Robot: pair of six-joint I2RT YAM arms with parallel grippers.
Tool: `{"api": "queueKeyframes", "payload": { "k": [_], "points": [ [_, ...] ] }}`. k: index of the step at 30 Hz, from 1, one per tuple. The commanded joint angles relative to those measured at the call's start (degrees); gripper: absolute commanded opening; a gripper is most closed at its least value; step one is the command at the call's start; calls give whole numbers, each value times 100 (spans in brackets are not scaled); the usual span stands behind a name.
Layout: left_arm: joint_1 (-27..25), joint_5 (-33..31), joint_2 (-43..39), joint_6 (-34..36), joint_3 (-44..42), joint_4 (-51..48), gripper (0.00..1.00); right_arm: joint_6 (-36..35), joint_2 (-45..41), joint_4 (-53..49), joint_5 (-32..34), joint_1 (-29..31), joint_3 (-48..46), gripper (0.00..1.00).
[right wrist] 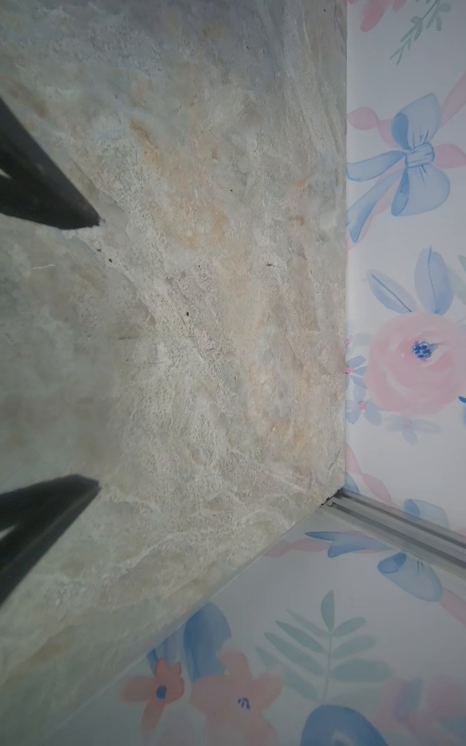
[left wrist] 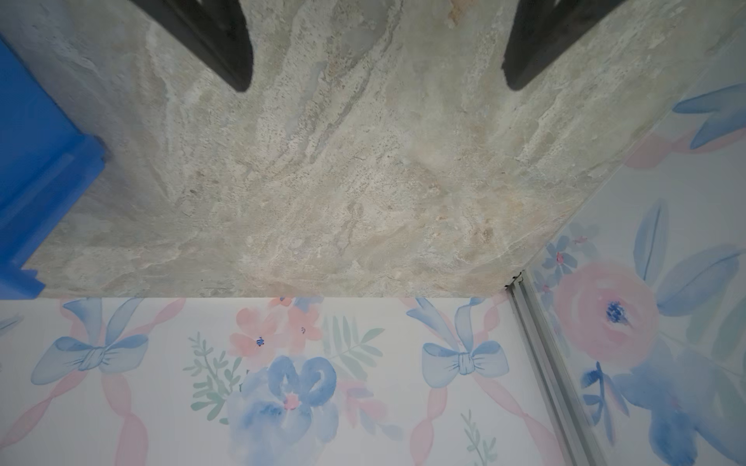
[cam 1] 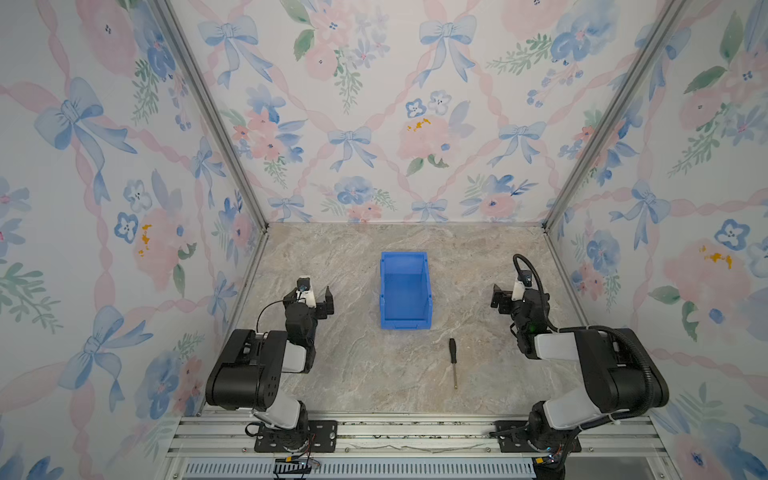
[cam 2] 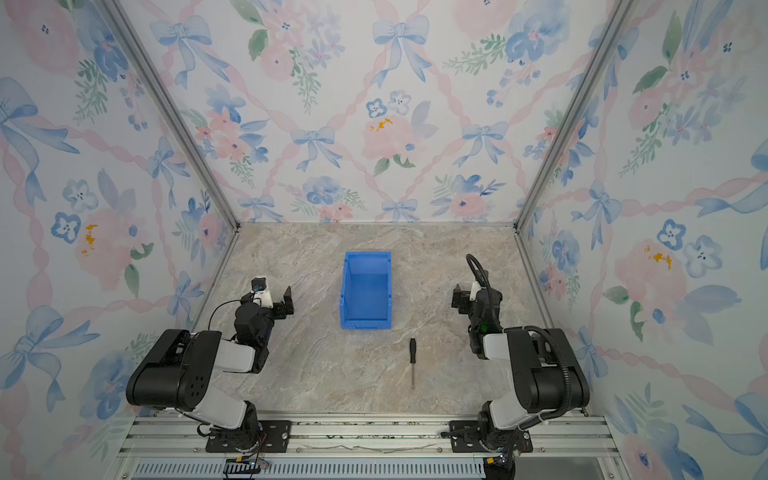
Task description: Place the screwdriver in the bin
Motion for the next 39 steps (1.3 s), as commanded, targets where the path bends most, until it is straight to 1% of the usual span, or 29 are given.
{"api": "queueKeyframes", "payload": {
  "k": [1,39],
  "points": [
    [28,74,68,79,-23,70,97,-45,19,52,-34,23,22,97],
    [68,140,86,66,6,60,97,-38,20,40,-68,17,31,97]
  ]
}}
